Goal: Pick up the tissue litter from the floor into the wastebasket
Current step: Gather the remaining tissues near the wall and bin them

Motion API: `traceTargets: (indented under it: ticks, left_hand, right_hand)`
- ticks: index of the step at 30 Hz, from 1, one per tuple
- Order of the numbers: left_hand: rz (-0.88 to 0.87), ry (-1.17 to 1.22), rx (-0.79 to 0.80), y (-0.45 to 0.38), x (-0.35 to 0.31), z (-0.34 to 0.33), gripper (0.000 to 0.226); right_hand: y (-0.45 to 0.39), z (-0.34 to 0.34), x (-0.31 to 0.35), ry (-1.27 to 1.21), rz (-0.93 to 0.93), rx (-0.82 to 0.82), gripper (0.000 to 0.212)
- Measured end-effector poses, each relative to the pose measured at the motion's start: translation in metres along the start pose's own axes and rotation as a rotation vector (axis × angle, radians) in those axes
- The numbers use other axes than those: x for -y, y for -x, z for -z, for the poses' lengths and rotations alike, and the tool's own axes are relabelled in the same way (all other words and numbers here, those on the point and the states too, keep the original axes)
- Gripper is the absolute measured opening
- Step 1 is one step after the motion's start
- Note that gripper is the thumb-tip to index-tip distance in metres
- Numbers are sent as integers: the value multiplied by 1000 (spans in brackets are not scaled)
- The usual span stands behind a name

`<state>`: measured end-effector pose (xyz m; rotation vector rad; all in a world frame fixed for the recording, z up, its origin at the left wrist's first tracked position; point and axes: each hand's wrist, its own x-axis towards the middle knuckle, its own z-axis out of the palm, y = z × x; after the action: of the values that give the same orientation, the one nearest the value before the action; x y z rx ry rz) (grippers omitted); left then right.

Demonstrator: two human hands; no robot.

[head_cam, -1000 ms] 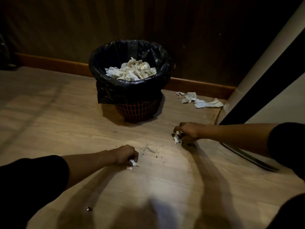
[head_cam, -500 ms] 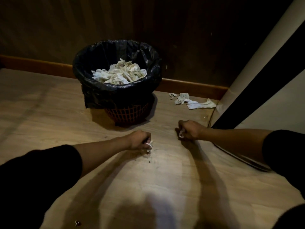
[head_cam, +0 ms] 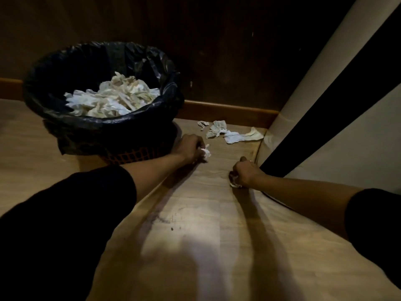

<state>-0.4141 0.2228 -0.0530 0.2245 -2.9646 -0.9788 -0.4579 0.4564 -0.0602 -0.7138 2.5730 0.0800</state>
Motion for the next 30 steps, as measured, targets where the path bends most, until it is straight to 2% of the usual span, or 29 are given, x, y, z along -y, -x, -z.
traceTargets:
  ticks: [4,10,16,20,23,25,28,30]
  left_hand:
    - [-5,-56,-11,-46,-4,-21,21]
    - [14,-170,76,-95,-16,-47,15]
    - [-27,-226,211,-107,-9,-50,12]
    - [-190,-252,88,-88,5,-58,21]
    - [-286,-339,-6,-73,13,-55,22]
    - [-286,-378,-19,-67,18,-47,18]
    - [-162,-357,-16,-64,25,-37,36]
    - [-78,-312,-9,-66,29,-32,49]
  right_hand:
    - [-2,-10,1,-67,8,32,22]
    - [0,-15,2,-156,12,-53,19]
    - [-6,-12,0,-197,-7,-9,17]
    - [-7,-13,-6,-227,3,-16,17]
    - [-10,-6,-5,-284,-28,-94,20]
    - [-21,6,-1,-354,-114,-178,19]
    - [-40,21,4,-455,-207,-318,22]
    - [-52,24,7,-479,-215,-367,34]
